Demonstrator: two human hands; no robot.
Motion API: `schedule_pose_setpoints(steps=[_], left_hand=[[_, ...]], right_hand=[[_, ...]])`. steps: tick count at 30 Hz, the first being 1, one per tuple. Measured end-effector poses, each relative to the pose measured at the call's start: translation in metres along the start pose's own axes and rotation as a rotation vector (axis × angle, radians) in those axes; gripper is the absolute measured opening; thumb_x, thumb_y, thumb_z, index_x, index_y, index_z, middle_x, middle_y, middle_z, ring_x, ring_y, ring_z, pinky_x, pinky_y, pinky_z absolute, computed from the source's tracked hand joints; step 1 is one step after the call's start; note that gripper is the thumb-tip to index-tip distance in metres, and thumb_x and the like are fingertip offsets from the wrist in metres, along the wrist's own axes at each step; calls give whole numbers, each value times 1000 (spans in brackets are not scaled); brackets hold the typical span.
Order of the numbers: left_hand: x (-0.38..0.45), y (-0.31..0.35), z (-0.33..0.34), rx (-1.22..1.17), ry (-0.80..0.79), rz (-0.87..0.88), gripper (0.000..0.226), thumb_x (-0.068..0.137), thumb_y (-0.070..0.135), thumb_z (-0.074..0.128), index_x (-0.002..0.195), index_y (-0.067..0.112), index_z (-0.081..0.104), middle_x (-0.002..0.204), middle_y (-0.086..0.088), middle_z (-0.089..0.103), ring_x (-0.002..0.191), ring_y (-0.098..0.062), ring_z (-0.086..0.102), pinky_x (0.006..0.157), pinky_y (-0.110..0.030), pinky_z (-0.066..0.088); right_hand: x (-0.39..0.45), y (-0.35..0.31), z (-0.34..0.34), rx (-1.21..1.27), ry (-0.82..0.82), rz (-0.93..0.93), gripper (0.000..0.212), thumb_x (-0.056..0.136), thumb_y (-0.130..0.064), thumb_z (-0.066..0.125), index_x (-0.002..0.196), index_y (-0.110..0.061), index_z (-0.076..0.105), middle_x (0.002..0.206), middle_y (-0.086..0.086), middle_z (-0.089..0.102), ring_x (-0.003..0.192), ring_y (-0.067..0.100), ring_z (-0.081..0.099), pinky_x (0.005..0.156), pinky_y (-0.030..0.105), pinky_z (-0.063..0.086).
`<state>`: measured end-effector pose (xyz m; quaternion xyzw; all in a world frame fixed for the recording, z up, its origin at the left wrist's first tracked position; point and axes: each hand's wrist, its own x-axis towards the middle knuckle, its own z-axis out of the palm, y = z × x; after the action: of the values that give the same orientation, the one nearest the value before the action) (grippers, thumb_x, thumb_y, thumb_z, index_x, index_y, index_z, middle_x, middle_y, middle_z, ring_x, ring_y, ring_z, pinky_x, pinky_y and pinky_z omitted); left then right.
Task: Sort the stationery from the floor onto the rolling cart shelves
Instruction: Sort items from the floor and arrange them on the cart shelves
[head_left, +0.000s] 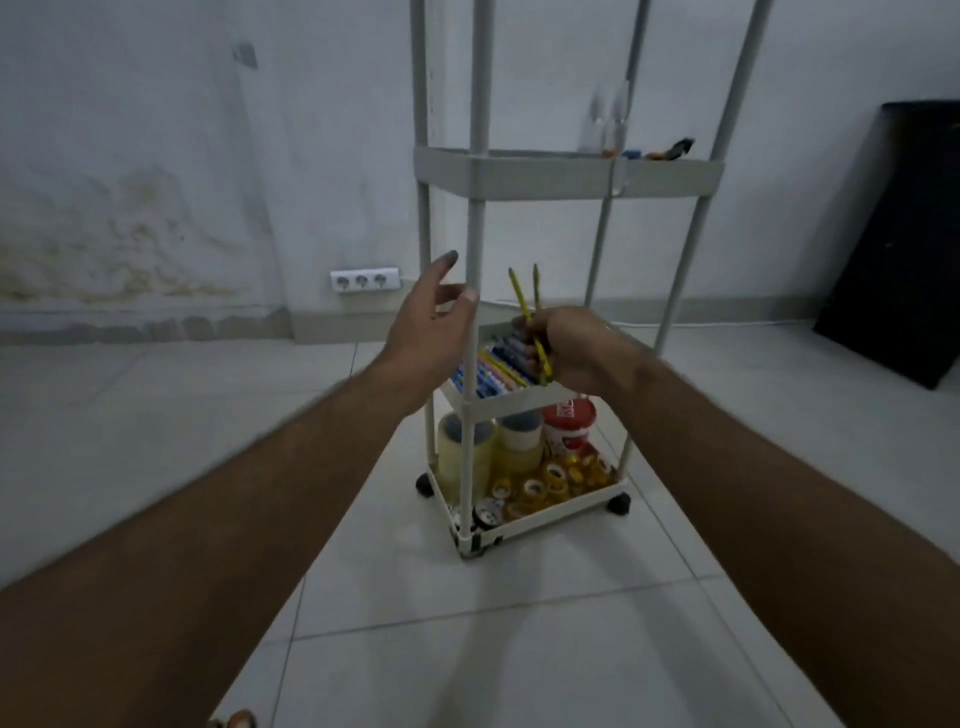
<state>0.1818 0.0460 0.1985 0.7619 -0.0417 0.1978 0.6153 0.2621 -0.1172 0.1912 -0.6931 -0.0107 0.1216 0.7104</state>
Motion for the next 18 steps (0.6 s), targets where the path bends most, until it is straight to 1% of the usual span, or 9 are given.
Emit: schedule_pose_setpoints(steps=[2, 4, 6, 7, 9, 12, 14, 17, 18], left_hand=[[11, 4, 0, 84, -21, 36, 37, 99, 35, 55, 136, 31, 55, 118, 2, 70, 109, -19, 66, 96, -50, 55], [12, 7, 1, 153, -9, 74, 27, 103, 26, 52, 129, 22, 58, 110, 1, 72, 103, -19, 67, 92, -51, 57], [12, 8, 2, 182, 10, 90, 26, 104, 23, 50, 130, 20, 58, 108, 1, 72, 101, -17, 67, 91, -49, 58], [12, 7, 2, 192, 14, 99, 26, 104, 22, 50, 129, 20, 57, 108, 1, 71, 102, -17, 67, 91, -48, 58], [13, 4, 2, 198, 12, 109, 24, 104, 22, 50, 127, 21, 57, 107, 1, 71, 103, -16, 67, 91, -49, 58], [14, 1, 2, 207, 8, 107, 22, 104, 23, 50, 125, 22, 57, 107, 2, 72, 104, -17, 67, 90, -51, 58], [15, 1, 1, 211, 3, 119, 19, 104, 23, 49, 122, 22, 57, 107, 2, 71, 104, -18, 67, 90, -51, 58], [15, 2, -2, 221, -7, 114, 15, 104, 23, 50, 116, 23, 60, 106, 1, 72, 102, -19, 68, 90, -50, 58], [14, 2, -3, 227, -5, 117, 16, 103, 24, 51, 115, 21, 61, 106, 0, 71, 102, -19, 68, 90, -50, 58]], right_hand=[[18, -8, 9, -63, -43, 37, 10, 100, -5, 50, 102, -2, 59, 75, 11, 51, 63, 20, 51, 56, 31, 49], [34, -5, 21, -205, -60, 64, 12, 98, -4, 57, 106, 4, 61, 83, 16, 55, 65, 23, 58, 55, 32, 55], [45, 1, 33, -539, -45, 73, 23, 95, -7, 62, 110, 10, 65, 90, 21, 67, 70, 29, 70, 63, 37, 61], [46, 4, 37, -754, -33, 63, 26, 94, -10, 63, 111, 9, 66, 95, 22, 72, 80, 32, 74, 72, 42, 63], [44, 5, 40, -1073, 7, 8, 29, 95, -16, 63, 113, 6, 66, 106, 18, 72, 96, 31, 73, 85, 42, 60], [44, 6, 40, -1208, 39, -59, 39, 90, -21, 72, 119, 3, 62, 114, 11, 66, 102, 28, 68, 87, 38, 58], [43, 8, 39, -1238, 69, -84, 43, 84, -27, 78, 113, 2, 66, 109, 13, 71, 98, 27, 71, 86, 39, 60], [44, 12, 34, -1222, 116, -137, 35, 86, -26, 75, 108, 0, 68, 105, 13, 70, 97, 27, 70, 74, 32, 56], [45, 14, 31, -1183, 129, -159, 31, 86, -22, 72, 109, -1, 68, 108, 14, 69, 98, 29, 69, 76, 32, 56]])
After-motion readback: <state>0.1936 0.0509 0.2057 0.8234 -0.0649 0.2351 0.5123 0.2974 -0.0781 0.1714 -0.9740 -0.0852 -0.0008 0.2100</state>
